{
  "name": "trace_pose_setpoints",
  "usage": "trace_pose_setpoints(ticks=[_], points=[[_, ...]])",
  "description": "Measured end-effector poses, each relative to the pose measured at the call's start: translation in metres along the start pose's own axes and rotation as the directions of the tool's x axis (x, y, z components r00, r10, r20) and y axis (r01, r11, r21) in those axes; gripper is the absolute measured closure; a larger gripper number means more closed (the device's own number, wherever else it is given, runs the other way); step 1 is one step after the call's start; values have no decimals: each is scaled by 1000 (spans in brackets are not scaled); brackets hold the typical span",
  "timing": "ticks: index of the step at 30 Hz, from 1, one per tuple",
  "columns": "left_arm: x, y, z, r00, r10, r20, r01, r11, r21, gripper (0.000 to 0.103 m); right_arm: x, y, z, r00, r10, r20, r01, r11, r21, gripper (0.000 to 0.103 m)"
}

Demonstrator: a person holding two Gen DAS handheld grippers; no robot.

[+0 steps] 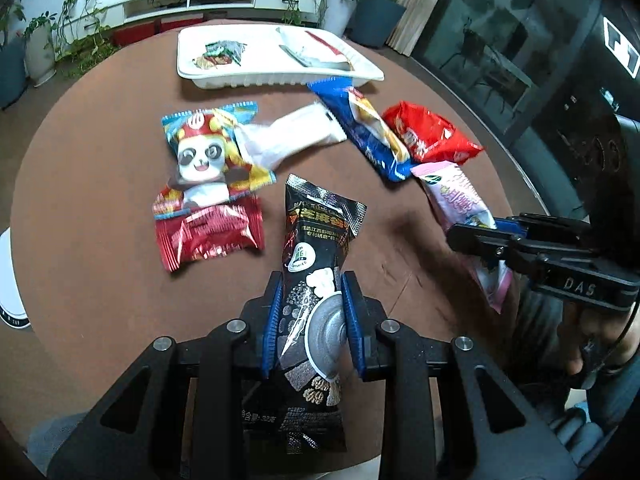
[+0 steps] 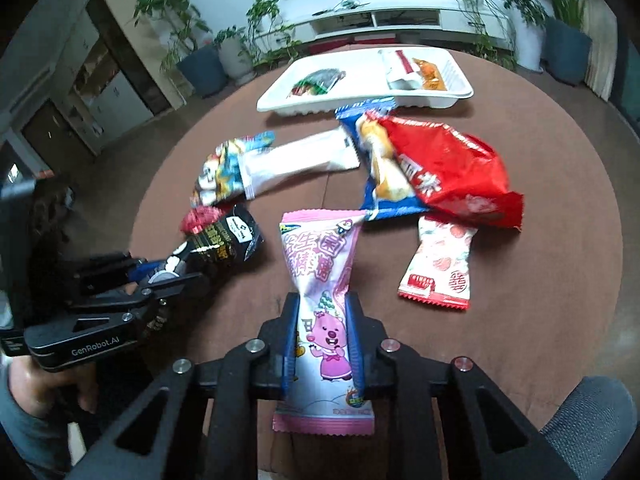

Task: Organize snacks
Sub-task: 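Carry the black and pink packets into the white tray and open both tools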

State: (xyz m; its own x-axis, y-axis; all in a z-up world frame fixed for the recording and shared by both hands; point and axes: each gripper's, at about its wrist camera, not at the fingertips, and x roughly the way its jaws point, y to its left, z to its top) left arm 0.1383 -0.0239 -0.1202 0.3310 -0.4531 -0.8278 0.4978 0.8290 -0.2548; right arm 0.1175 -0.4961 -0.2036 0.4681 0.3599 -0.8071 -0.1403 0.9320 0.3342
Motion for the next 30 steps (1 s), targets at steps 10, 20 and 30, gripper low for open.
trace_pose_setpoints(ticks=[10,20,30], points=[[-20,12,33,996,-47,73,50,998,-35,77,-18,-28,29,998,29,57,-34,996,82,79],[-54,35,116,978,-30,207,41,998,-46,78,-48,-77,88,986,18,168,-47,984,173,80],[-36,77,223,975,-1,224,27,993,-114,78,-41,-95,185,982,10,189,-41,986,160,80]])
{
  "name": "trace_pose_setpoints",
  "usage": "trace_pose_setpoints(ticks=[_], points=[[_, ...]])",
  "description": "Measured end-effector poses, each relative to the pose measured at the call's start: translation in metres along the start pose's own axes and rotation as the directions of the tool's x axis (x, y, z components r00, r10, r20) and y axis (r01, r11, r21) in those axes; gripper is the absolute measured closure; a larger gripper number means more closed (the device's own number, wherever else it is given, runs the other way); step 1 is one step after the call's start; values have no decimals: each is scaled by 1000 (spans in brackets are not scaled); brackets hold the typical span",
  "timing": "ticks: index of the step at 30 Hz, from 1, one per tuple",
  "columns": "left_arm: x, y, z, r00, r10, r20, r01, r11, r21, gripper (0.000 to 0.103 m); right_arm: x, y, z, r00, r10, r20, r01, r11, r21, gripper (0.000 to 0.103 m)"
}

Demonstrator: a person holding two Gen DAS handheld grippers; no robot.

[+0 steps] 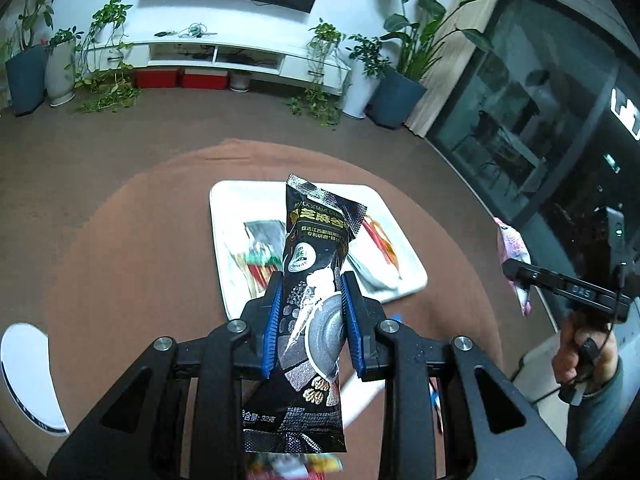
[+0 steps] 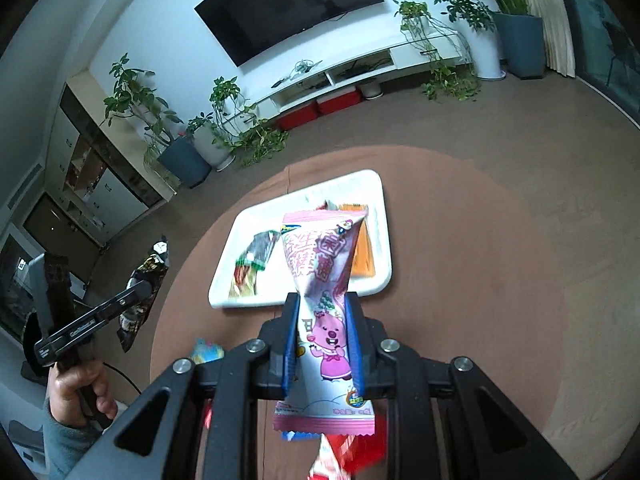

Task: Organize snacks
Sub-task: 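Carry the black and pink packets into the white tray and open both tools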

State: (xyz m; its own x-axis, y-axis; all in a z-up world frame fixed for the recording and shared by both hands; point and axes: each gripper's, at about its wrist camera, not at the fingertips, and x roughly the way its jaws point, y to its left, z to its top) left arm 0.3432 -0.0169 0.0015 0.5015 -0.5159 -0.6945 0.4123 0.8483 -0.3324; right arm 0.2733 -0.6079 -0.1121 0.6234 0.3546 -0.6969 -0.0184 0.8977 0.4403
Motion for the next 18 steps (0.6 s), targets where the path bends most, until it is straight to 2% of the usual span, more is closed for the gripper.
trace_pose_setpoints(ticks=[3,9,18], points=[[20,10,25,1000,19,-19,-20,1000,-13,78,19,10,23,1000,18,-23,-18,1000,-15,80],[66,24,52,997,37,-63,-40,999,-35,78,74,46,57,995,42,-95,-48,997,-62,80],[129,36,47,995,41,-95,-47,996,-70,78,163,60,69,981,26,-192,-31,999,-24,80]])
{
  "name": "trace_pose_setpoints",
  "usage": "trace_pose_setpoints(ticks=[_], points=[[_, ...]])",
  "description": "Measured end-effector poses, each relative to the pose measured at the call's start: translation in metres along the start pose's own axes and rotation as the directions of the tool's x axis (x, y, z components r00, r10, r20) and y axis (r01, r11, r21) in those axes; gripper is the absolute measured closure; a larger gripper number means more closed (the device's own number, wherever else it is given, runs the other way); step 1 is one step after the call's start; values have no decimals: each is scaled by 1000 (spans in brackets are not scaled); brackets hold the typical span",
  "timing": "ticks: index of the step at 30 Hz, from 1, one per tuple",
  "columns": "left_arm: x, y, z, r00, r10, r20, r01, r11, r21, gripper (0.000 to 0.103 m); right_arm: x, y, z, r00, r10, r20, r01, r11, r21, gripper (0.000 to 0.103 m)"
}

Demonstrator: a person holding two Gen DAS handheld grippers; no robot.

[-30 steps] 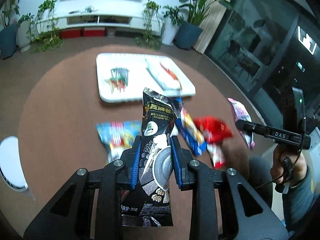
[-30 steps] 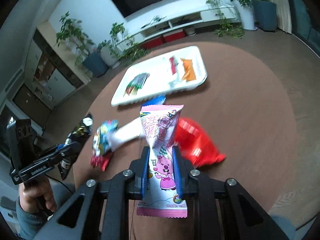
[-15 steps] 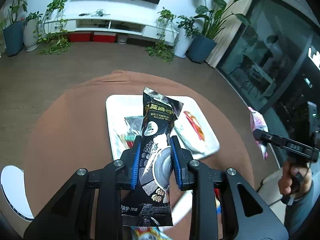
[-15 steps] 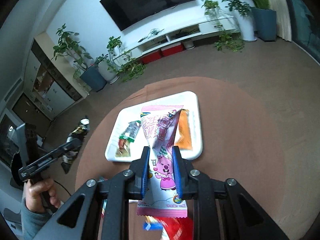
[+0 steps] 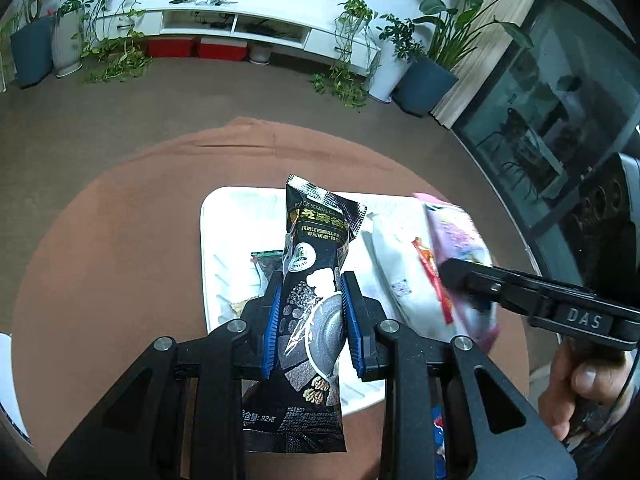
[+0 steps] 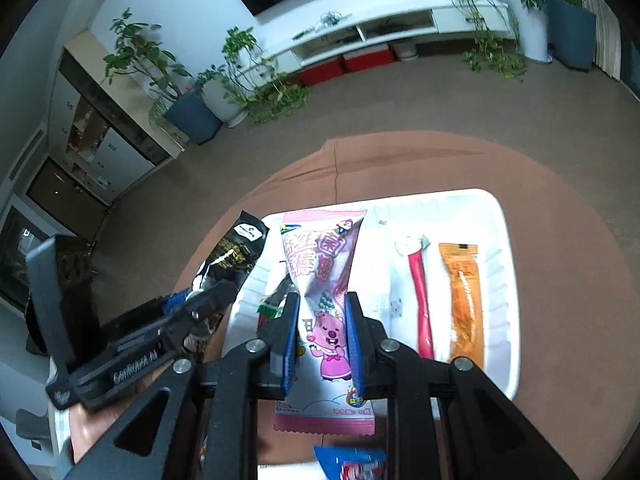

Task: Organize snacks
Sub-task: 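Carry the black and pink packets into the white tray and open both tools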

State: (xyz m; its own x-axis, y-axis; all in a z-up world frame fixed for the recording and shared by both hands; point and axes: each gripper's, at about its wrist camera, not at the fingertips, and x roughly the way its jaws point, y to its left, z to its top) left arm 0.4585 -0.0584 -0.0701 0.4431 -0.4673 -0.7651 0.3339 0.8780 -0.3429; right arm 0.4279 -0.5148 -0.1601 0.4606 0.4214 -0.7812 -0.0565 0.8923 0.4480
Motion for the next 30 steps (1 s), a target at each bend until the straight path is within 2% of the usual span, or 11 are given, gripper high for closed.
trace_pose_setpoints(ticks=[8,19,21,23,28,30], points=[[42,7,-6,999,24,-37,-25,1000,-12,77,47,-8,2,996,-65,-54,66,998,14,80],[77,8,-9,996,57,-66,-58,998,-14,75,78,-15,-5,986,-136,-100,135,991,-14,79],[78,7,-9,996,66,-65,-66,998,-11,68,80,-14,-6,984,-148,-102,147,989,-22,78],[81,8,-11,995,75,-66,-76,997,-10,40,81,-15,-7,984,-147,-104,146,989,-16,78],[78,8,-12,996,73,-55,-74,997,-11,37,81,-15,-8,984,-150,-100,149,989,-24,73],[73,7,-11,996,73,-47,-73,997,-9,37,78,-13,-9,984,-150,-98,148,989,-28,68]])
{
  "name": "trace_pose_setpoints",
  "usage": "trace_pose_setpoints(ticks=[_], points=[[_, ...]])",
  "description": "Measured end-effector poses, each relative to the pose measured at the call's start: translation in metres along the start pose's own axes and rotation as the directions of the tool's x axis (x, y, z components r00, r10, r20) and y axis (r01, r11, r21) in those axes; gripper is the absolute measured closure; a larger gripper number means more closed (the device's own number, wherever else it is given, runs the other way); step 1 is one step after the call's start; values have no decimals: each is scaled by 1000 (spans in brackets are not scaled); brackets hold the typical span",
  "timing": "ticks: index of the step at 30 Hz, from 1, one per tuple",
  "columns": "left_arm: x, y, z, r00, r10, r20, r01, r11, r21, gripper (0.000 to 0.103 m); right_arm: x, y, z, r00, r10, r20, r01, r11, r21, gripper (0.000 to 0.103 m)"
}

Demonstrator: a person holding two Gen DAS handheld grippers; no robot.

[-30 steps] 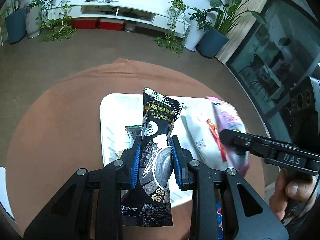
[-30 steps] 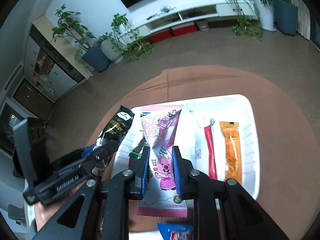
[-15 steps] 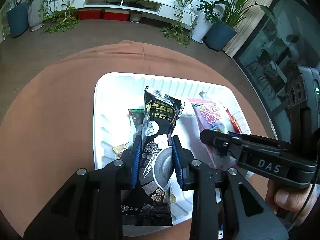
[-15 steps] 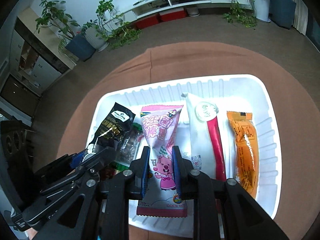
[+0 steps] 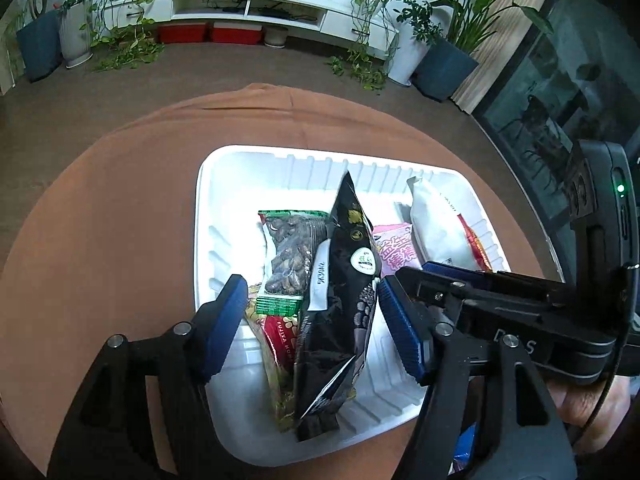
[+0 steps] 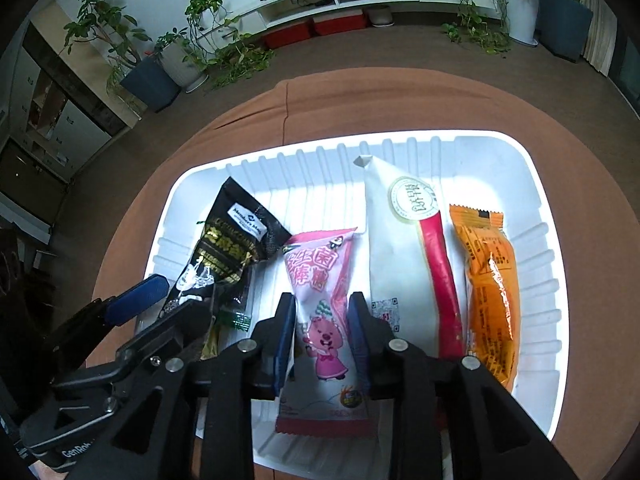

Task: Organize snacks
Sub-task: 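Carry the black and pink packets into the white tray and open both tools, then move both tools back to the pile and grasp the blue panda-print bag with the left tool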

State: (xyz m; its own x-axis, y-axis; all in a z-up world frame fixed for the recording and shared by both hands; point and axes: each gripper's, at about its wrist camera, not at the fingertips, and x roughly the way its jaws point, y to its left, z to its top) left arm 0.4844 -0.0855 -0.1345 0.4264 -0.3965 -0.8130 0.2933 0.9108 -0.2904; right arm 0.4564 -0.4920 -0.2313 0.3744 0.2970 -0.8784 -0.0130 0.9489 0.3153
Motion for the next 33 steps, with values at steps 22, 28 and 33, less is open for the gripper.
trace_pose_setpoints(ticks=[22,28,33], points=[[-174,2,-100,980,-106,171,94,993,73,1,-159,-6,-89,942,213,261,-210,977,-39,15],[-176,6,-176,988,-80,129,78,997,22,1,-177,-19,-173,936,217,277,-224,975,-7,14],[-159,8,-216,997,4,77,-1,999,-42,1,-174,-26,-238,946,171,276,-189,981,39,13]])
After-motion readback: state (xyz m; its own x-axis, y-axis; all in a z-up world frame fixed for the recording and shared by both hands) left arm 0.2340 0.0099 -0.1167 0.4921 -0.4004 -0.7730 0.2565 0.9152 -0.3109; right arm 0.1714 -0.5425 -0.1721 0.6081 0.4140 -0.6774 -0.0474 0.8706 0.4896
